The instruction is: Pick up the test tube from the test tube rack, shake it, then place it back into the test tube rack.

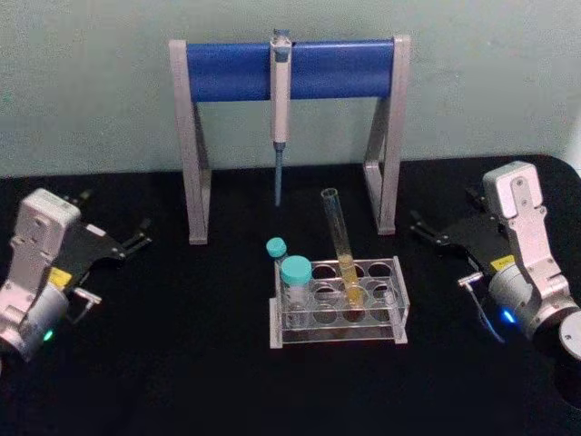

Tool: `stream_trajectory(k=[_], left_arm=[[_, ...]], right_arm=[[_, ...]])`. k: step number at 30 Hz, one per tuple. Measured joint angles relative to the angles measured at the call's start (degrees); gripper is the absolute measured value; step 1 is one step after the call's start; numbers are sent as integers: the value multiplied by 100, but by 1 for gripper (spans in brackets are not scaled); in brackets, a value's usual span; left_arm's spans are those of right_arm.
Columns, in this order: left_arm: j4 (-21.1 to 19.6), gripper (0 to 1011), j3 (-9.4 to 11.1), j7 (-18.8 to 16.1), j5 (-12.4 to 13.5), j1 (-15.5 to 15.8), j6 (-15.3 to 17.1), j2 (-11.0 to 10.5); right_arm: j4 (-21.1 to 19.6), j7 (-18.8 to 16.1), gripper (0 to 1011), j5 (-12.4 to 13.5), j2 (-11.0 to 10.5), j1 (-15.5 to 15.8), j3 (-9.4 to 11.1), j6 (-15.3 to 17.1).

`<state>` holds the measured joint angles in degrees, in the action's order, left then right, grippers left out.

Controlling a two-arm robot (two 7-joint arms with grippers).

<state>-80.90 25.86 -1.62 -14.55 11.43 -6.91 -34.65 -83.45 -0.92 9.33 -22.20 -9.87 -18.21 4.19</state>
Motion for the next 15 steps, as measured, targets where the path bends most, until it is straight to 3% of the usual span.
stream_trajectory(k=[15], left_arm=[[0, 1001, 0, 0, 0, 0, 0, 0]], right_arm=[[0, 0, 1000, 0, 0, 0, 0, 0]])
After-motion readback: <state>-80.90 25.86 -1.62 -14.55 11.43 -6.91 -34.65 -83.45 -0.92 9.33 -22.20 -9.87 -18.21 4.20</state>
